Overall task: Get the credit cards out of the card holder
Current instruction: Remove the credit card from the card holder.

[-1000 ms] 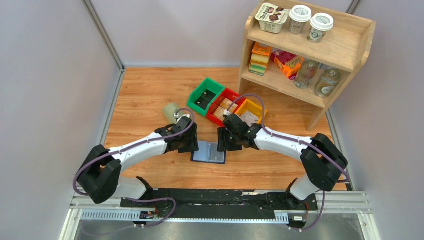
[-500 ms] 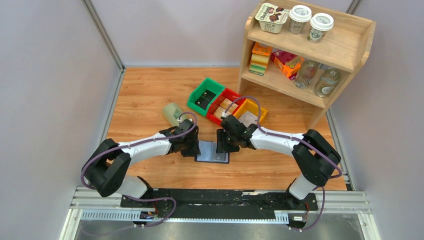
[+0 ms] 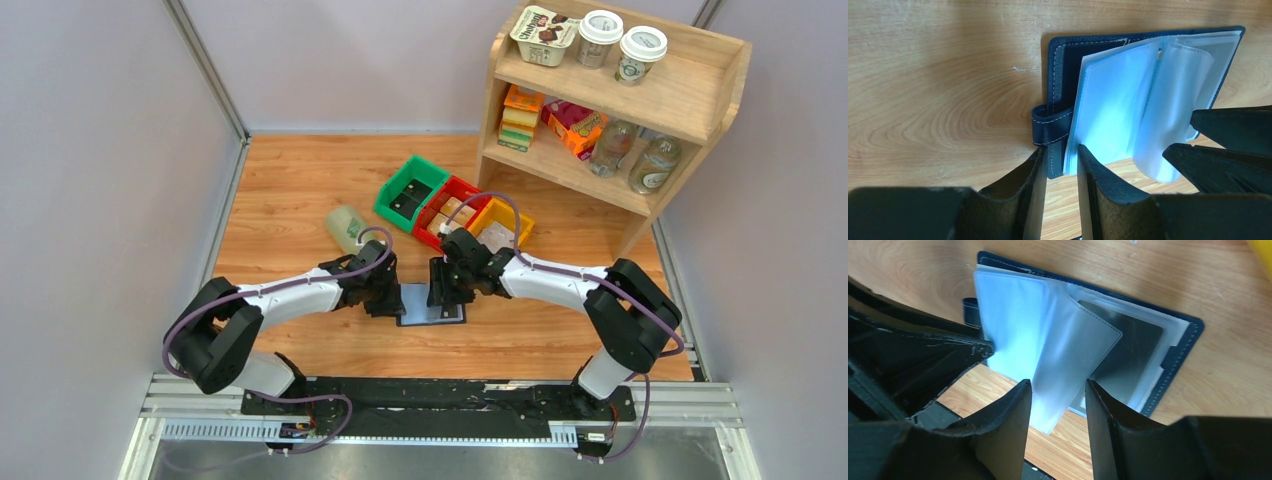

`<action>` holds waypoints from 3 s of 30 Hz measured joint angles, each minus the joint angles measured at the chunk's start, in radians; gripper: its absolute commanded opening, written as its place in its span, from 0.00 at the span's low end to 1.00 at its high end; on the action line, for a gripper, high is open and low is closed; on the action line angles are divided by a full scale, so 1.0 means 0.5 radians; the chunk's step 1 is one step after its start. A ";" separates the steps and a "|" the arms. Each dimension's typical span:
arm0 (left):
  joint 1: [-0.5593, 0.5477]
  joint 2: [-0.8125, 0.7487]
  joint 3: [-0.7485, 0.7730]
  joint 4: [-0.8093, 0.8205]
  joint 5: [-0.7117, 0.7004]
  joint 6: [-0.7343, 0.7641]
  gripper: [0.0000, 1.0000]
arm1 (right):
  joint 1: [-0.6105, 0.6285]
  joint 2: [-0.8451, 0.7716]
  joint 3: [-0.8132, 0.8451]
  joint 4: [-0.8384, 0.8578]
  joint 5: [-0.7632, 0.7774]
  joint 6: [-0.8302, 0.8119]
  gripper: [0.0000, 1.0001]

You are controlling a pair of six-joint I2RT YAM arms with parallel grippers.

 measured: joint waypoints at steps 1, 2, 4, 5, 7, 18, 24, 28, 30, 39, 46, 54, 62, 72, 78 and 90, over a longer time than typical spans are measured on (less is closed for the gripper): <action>0.000 0.000 -0.003 0.004 0.008 -0.004 0.36 | 0.000 0.000 0.002 0.010 -0.019 -0.003 0.48; 0.001 0.000 -0.005 0.008 0.018 -0.010 0.36 | 0.000 0.000 0.008 0.023 -0.047 -0.005 0.48; 0.000 0.000 -0.012 0.021 0.032 -0.024 0.36 | 0.000 0.000 0.019 0.055 -0.098 -0.005 0.50; 0.001 -0.001 -0.018 0.031 0.038 -0.029 0.36 | 0.000 0.000 0.024 0.072 -0.120 -0.005 0.50; 0.000 -0.013 -0.035 0.055 0.046 -0.040 0.36 | 0.000 0.002 0.047 0.129 -0.184 -0.004 0.51; 0.000 -0.369 -0.250 0.069 -0.047 -0.169 0.45 | 0.014 0.355 0.163 0.415 -0.450 0.023 0.56; 0.000 -0.619 -0.329 -0.024 -0.142 -0.206 0.47 | 0.014 0.388 0.188 0.428 -0.513 0.033 0.59; 0.000 -0.784 -0.331 -0.051 -0.195 -0.204 0.49 | 0.014 0.384 0.214 0.406 -0.511 0.010 0.63; 0.000 -0.841 -0.330 -0.053 -0.201 -0.199 0.49 | 0.015 0.365 0.217 0.381 -0.506 -0.007 0.63; 0.000 -0.840 -0.224 -0.003 -0.156 -0.189 0.50 | -0.045 0.069 0.206 0.185 -0.357 -0.137 0.55; 0.000 -0.584 -0.070 0.216 0.042 -0.185 0.50 | -0.202 -0.217 0.047 0.108 -0.194 -0.207 0.44; 0.000 -0.249 -0.036 0.388 0.195 -0.181 0.50 | -0.218 -0.237 -0.120 0.057 -0.111 -0.230 0.33; 0.000 0.027 0.014 0.509 0.198 -0.175 0.49 | -0.217 -0.175 -0.176 0.116 -0.079 -0.229 0.29; 0.000 0.218 0.028 0.687 0.240 -0.183 0.47 | -0.217 -0.088 -0.248 0.176 -0.059 -0.230 0.29; 0.000 0.291 0.028 0.767 0.313 -0.210 0.46 | -0.217 -0.080 -0.280 0.246 -0.079 -0.215 0.29; -0.002 0.316 -0.027 0.900 0.372 -0.300 0.38 | -0.222 -0.063 -0.285 0.291 -0.117 -0.199 0.29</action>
